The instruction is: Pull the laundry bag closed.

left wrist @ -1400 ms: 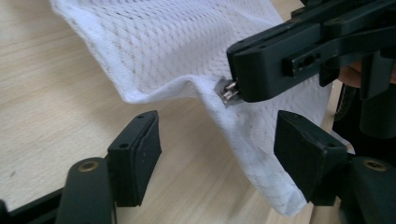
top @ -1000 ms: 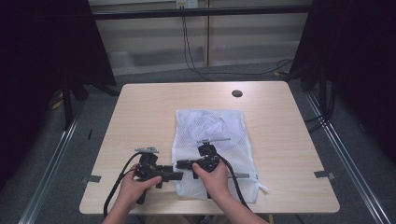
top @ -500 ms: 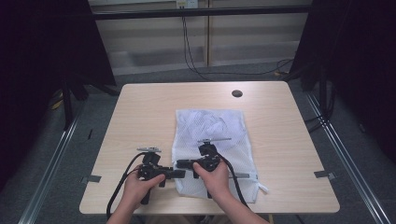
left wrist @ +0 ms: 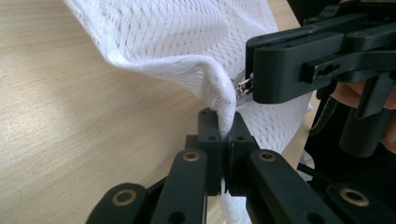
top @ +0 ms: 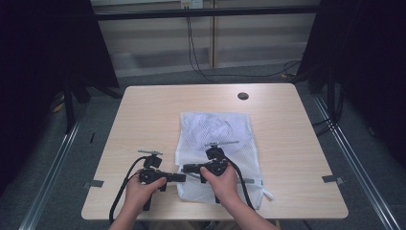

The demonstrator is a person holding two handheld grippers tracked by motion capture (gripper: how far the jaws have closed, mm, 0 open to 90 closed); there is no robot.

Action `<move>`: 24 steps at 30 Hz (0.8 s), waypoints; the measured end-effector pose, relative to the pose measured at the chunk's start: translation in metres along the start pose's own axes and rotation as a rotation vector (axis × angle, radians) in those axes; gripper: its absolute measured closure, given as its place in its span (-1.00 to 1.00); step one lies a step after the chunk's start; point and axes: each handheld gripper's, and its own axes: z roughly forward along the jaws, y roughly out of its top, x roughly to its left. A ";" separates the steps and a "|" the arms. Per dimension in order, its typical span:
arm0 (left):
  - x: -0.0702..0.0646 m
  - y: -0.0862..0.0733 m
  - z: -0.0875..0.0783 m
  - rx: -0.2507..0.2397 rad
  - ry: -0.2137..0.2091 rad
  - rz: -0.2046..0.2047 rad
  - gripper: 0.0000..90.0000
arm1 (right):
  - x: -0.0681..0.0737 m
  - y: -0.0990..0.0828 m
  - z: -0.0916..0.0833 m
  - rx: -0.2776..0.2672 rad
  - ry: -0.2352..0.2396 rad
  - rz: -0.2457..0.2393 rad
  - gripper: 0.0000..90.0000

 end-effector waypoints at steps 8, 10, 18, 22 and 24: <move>-0.001 0.000 0.001 0.003 0.005 -0.006 0.95 | -0.005 -0.002 -0.005 0.005 0.000 0.011 0.94; -0.001 0.000 0.002 0.006 0.012 -0.011 0.95 | -0.006 -0.002 -0.005 0.008 -0.003 0.009 0.94; -0.001 0.000 0.000 0.004 0.009 -0.008 0.96 | -0.010 -0.003 -0.010 0.005 -0.008 0.019 0.94; -0.001 0.000 0.000 0.003 0.012 -0.012 0.95 | -0.011 -0.004 -0.011 0.010 -0.014 0.010 0.94; 0.001 0.000 -0.002 0.002 0.016 -0.003 0.96 | -0.012 -0.004 -0.012 0.014 -0.021 0.015 0.94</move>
